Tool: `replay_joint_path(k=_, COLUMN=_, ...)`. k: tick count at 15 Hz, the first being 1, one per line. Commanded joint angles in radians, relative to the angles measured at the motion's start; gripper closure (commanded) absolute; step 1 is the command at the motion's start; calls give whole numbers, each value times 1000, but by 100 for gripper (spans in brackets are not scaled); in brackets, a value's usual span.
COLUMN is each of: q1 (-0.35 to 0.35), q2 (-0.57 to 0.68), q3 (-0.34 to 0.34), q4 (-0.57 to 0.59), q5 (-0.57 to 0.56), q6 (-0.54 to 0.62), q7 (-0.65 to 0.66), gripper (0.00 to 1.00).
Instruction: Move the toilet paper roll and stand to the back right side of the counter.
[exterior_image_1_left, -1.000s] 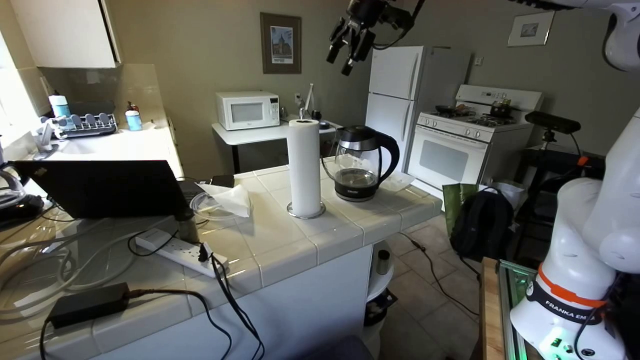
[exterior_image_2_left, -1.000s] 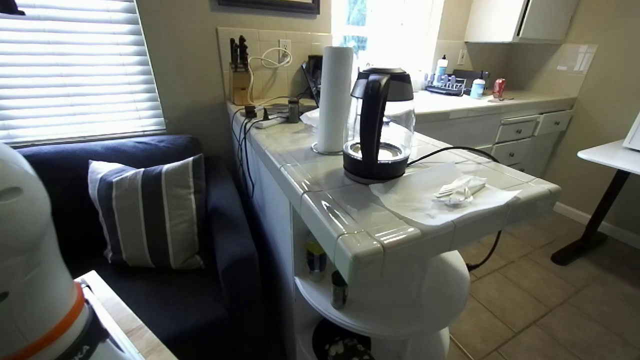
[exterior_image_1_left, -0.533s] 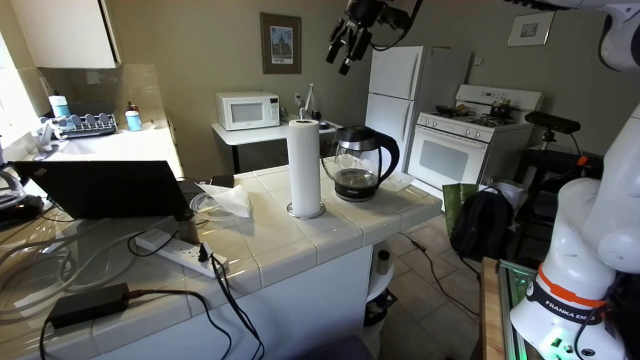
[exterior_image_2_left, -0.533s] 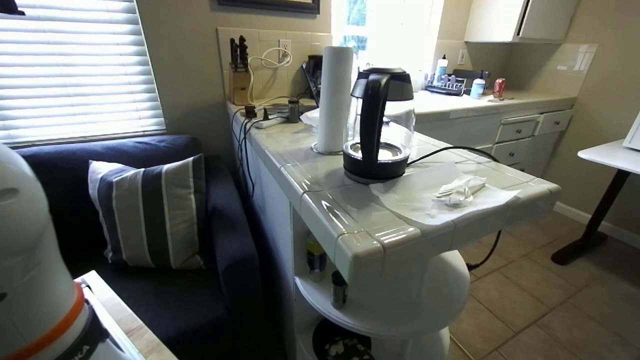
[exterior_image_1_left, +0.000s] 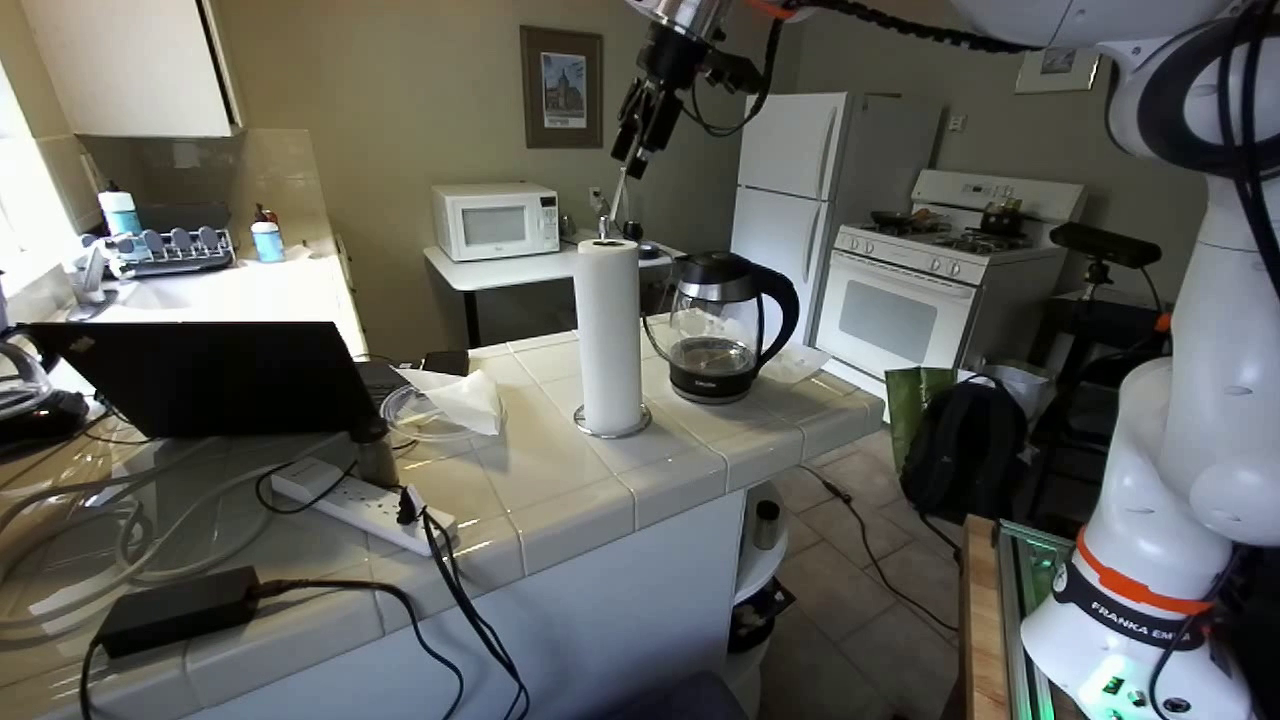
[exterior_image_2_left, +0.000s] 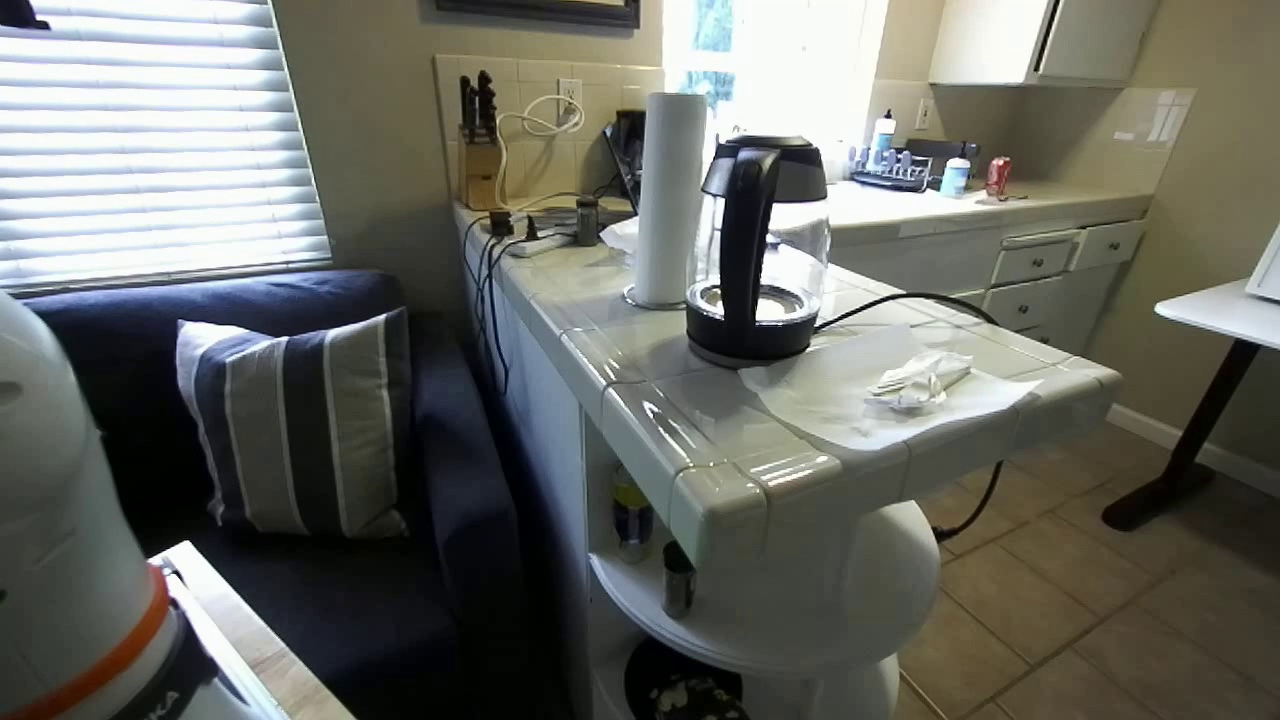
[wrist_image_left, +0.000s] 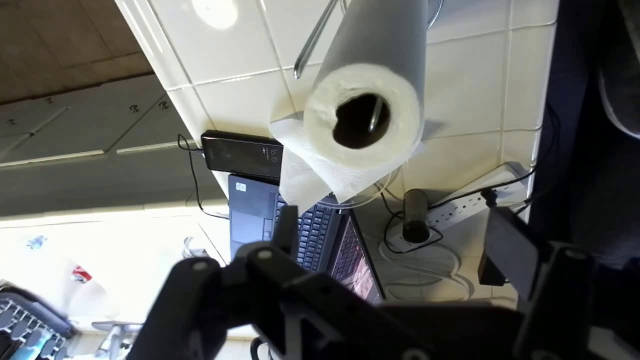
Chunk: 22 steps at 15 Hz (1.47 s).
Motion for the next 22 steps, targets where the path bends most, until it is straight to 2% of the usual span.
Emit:
replay_joint_path(k=1, q1=-34, q2=106, q3=36, q4=131, q5=31, q6=-66, q7=22, gripper=30)
replay_joint_path(k=2, q1=-12, q2=123, q3=18, q4=142, q5=34, q6=-70, q7=22, gripper=37)
replay_joint_path(k=3, q1=-12, q2=139, q3=22, q4=160, q5=34, q6=-83, q7=24, gripper=47)
replay_joint_path(k=5, q1=-11, q2=170, q3=26, q4=192, q5=36, q6=-110, q7=30, gripper=61)
replay_joint_path(k=7, q1=-14, q2=195, q3=29, q4=215, q5=43, q6=-138, q7=38, gripper=67)
replay_joint_path(k=8, q1=-17, q2=205, q3=29, q4=220, q5=49, q6=-149, q7=43, gripper=74)
replay_joint_path(k=9, q1=-20, q2=214, q3=30, q4=227, q5=56, q6=-161, q7=46, gripper=76)
replay_joint_path(k=11, q1=-27, q2=228, q3=29, q4=232, q5=73, q6=-174, q7=52, gripper=72)
replay_joint_path(k=12, q1=-31, q2=236, q3=28, q4=234, q5=81, q6=-178, q7=55, gripper=77)
replay_joint_path(k=18, q1=-42, q2=264, q3=27, q4=249, q5=93, q6=-196, q7=88, gripper=81)
replay_joint_path(k=22, q1=-48, q2=272, q3=27, q4=253, q5=93, q6=-202, q7=104, gripper=88)
